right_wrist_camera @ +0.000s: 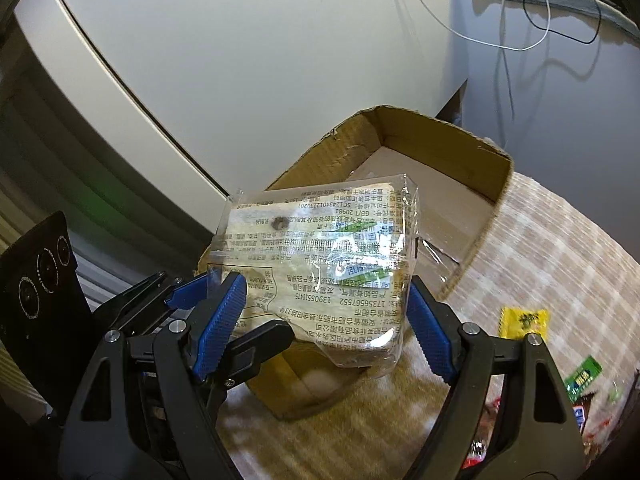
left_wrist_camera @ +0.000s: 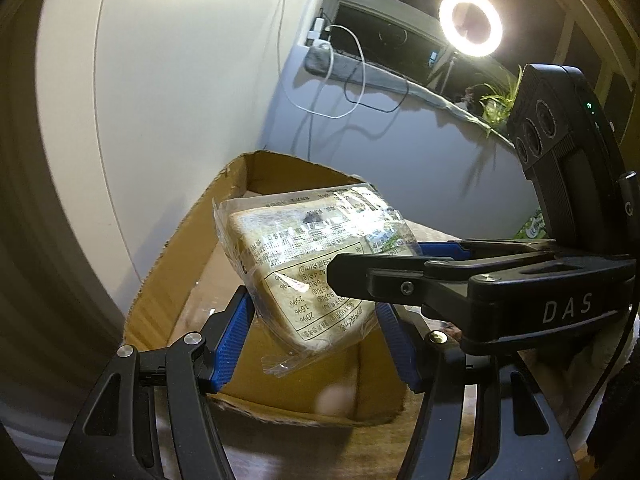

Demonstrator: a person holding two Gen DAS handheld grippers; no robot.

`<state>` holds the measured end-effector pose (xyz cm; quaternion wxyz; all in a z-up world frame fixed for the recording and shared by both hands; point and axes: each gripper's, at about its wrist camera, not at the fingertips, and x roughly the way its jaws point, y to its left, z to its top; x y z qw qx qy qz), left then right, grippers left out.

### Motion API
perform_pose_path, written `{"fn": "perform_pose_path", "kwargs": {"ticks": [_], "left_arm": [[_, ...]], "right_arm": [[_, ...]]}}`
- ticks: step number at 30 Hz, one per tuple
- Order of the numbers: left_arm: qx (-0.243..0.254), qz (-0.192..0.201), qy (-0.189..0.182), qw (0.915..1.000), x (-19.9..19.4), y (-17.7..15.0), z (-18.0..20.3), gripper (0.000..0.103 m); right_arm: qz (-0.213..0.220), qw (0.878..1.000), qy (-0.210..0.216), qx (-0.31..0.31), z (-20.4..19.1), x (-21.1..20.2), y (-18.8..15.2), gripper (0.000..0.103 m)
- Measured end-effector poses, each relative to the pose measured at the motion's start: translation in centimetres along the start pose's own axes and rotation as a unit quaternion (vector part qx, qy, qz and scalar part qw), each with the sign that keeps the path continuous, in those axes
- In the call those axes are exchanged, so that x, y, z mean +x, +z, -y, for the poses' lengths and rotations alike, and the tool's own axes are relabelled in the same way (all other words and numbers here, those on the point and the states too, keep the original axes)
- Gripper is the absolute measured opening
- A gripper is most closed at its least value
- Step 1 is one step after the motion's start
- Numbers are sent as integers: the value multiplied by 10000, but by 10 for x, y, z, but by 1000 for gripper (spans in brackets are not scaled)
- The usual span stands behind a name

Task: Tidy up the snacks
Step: 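Carry the bread loaf into the cardboard box and open both grippers, then grasp the red-striped packet with left gripper while right grasps red chocolate packet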

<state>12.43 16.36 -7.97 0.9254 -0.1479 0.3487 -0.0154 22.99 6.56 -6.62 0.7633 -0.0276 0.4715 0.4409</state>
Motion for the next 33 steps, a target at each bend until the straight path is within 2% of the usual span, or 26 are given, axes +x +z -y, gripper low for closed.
{"fn": "perform_pose_path", "kwargs": {"ticks": [7,17,33], "left_arm": [[19,-44,182,9998,6,0,-6,62],[356,168,687,9969,-5,-3,3,62],[874,557,811,9913,-38,-8,47,63]], "right_arm": [[-41,9999,-135,-57,1,11,4,83],[179,9993,-323,51,13,-7,3,83],[503,9967,-638,-56,13,-59,-22,83]]}}
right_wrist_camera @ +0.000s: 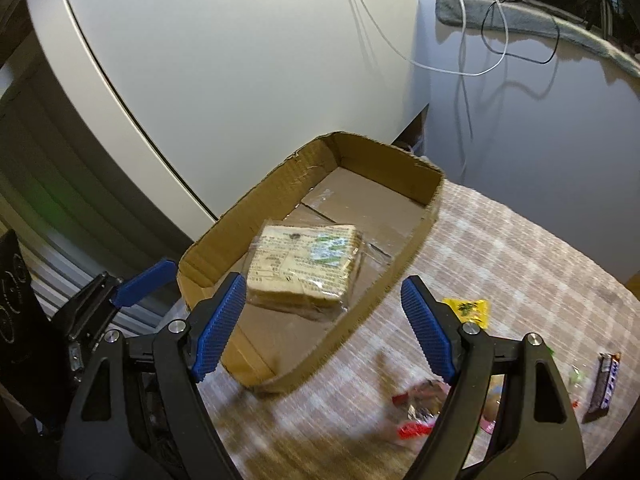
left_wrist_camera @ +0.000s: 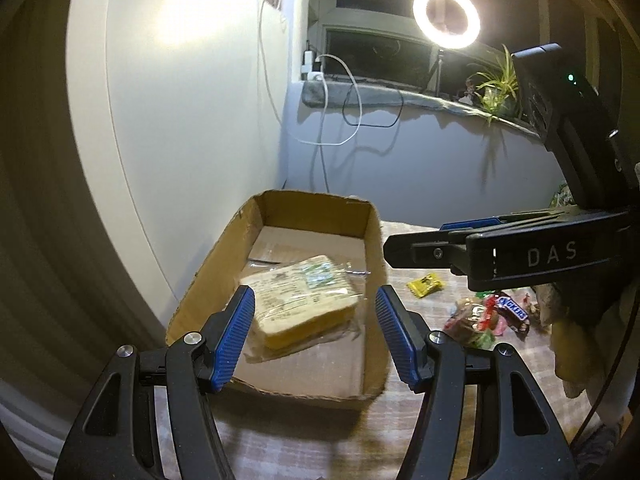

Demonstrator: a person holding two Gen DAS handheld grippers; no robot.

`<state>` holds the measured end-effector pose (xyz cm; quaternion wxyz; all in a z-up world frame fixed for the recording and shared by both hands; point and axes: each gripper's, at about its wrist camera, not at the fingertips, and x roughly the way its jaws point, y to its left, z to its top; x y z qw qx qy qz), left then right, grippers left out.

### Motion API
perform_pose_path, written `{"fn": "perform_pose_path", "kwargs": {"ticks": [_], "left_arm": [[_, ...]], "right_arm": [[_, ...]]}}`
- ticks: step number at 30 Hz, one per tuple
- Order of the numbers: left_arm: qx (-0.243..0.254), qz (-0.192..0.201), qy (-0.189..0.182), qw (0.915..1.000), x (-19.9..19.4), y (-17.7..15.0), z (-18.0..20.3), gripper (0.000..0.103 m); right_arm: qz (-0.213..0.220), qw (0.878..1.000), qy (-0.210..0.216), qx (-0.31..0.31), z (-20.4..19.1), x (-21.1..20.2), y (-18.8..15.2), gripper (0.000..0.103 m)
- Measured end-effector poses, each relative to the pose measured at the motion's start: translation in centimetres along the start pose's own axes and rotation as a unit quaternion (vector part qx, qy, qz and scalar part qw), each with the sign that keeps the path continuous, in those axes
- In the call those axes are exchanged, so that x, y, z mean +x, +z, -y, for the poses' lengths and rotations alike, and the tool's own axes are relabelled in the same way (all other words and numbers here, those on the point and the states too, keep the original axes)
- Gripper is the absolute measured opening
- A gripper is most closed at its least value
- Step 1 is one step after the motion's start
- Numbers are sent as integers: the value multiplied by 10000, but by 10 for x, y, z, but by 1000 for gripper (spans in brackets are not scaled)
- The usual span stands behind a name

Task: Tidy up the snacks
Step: 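Grasp the red-striped packet with left gripper while right grasps red chocolate packet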

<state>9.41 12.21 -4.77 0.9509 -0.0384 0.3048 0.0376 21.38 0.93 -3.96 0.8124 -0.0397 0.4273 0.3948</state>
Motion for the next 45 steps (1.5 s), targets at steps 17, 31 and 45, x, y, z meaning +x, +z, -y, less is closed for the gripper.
{"fn": "perform_pose_path", "kwargs": {"ticks": [17,31,45], "left_arm": [[55,-305,-654,9974,1,-15,44,73],[253,-861,-1152,9893,43,-36,101,73],[344,-1119,-1148,9865,89,-37,116,62]], "right_arm": [[454,9922,-1132,263,76,-94,-63,91],[48,9857,-1552,651,152,-103,-126,91],[-526,9870,-1344,706,179,-58,-140,73]]}}
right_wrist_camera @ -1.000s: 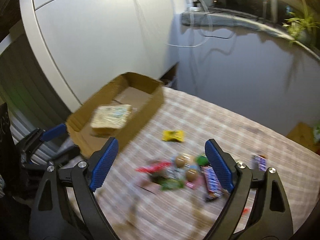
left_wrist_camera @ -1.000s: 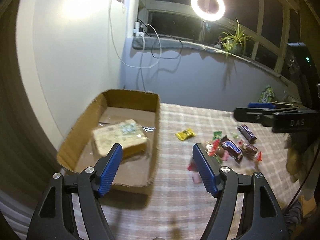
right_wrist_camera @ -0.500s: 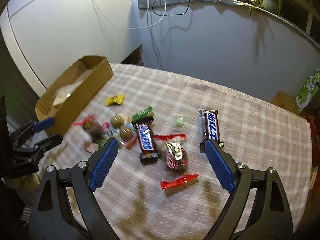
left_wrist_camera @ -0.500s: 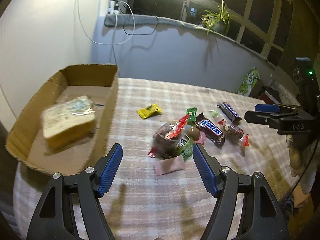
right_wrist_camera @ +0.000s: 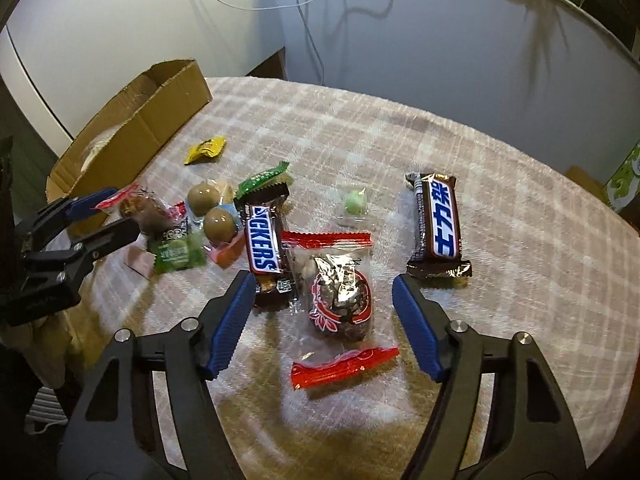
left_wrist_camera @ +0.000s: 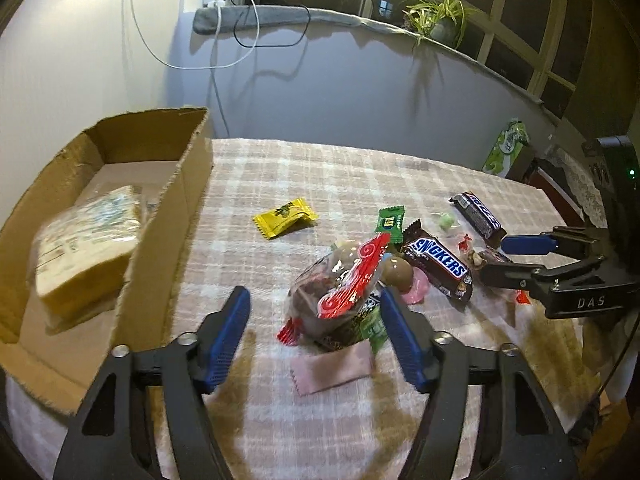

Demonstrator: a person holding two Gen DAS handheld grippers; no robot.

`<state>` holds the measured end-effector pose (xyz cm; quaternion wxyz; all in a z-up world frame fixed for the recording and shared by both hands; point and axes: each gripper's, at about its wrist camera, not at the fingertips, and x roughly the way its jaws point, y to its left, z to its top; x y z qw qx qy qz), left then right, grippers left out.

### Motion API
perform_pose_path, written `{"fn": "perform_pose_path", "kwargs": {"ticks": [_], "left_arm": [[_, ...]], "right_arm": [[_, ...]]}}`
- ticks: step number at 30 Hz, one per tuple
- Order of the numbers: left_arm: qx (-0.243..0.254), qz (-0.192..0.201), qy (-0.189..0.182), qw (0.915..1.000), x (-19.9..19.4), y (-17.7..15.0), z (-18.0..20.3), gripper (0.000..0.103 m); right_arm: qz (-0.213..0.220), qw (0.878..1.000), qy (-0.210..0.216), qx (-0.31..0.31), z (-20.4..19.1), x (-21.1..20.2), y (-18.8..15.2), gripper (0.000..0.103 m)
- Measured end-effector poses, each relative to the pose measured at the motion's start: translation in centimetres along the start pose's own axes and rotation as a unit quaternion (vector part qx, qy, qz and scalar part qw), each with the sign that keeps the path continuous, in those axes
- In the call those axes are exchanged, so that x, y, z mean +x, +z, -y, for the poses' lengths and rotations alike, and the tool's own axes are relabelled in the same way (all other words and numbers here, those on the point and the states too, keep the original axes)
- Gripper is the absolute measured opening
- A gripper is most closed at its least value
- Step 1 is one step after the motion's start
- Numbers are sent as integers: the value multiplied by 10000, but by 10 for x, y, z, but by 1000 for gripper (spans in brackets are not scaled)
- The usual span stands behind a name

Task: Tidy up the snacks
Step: 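Grasp the red-striped packet with left gripper while right grasps red chocolate packet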

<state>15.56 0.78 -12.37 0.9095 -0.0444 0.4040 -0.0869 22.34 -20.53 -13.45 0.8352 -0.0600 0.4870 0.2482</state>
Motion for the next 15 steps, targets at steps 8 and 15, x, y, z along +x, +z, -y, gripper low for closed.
{"fn": "perform_pose_path", "kwargs": {"ticks": [8,15], "left_arm": [[103,-48,-29,9999,9,0,6,38],[102,-5,-28,9999,8,1,6,36]], "right_arm": [[-195,9997,123,90,9,13,-1,53],[-191,9994,207,190,12,12,-4,36]]}}
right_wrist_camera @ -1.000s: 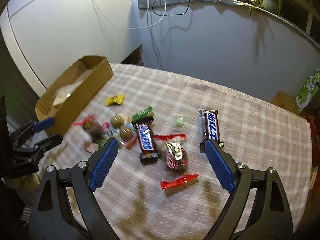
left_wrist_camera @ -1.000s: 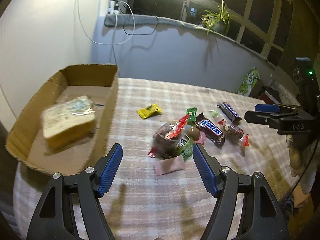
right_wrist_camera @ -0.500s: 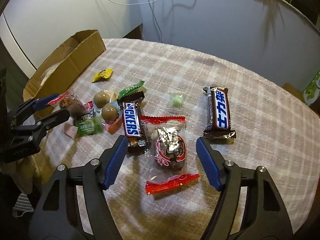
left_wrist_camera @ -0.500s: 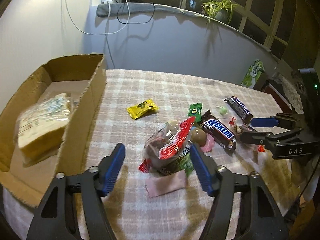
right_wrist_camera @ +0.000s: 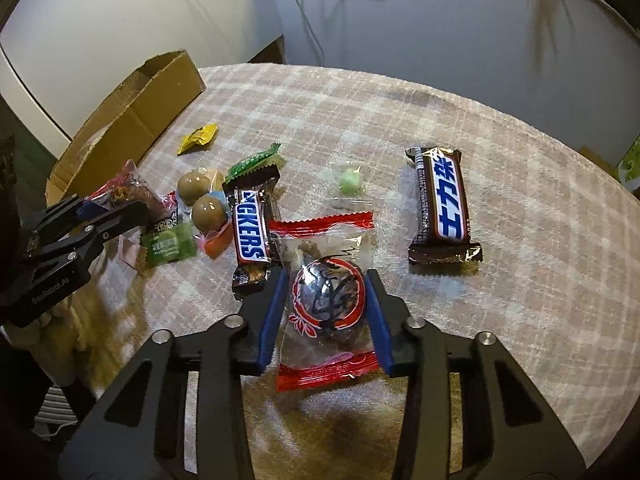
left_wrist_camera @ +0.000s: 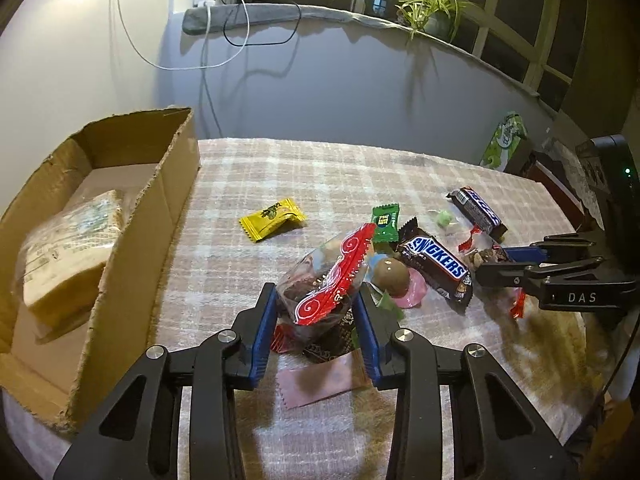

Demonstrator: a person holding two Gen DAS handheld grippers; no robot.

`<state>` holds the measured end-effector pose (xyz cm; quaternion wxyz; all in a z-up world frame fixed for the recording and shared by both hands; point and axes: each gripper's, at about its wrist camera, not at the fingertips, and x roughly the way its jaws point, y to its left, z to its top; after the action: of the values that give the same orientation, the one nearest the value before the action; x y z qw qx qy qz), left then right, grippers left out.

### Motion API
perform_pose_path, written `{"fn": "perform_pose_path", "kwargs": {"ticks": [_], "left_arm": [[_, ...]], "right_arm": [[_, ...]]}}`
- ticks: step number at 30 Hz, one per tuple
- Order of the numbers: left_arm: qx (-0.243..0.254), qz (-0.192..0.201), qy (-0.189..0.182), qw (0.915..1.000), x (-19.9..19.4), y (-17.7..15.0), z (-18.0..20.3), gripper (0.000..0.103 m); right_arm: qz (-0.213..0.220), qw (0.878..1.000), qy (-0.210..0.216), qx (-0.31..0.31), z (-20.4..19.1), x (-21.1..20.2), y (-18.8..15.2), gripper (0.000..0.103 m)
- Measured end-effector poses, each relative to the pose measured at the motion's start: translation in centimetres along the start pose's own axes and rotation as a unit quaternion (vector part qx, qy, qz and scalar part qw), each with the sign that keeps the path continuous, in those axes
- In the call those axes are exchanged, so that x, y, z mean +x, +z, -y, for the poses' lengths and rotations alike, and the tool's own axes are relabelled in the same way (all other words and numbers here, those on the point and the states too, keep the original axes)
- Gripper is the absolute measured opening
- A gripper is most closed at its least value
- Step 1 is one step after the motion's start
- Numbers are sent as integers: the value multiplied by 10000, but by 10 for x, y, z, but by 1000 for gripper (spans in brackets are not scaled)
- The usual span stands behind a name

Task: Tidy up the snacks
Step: 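Grasp the red-striped packet with left gripper while right grasps red chocolate packet, then carry both red packets into the cardboard box and open both grippers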

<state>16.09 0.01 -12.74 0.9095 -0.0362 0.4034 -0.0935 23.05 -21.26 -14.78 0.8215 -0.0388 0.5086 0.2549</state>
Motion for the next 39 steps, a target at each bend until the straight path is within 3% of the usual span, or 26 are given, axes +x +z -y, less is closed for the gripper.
{"fn": "perform_pose_path", "kwargs": {"ticks": [7,15,27,39], "left_arm": [[7,126,-21,9999,-11,1,2,34],[-106,486,-63,9987,-43,6,-7,34],[-327,942,164,9949,-90,7,-44,34],[-464,1102,643,9907,-112,0,-90,34]], "right_arm": [[58,9999,-46,71,-1,-6,-4,35],[454,9990,0,22,-15,-42,-1,35],[858,9951,259,-417,-77,-67,31,35],[945,9899,547,-907,-149,-45,79,35]]}}
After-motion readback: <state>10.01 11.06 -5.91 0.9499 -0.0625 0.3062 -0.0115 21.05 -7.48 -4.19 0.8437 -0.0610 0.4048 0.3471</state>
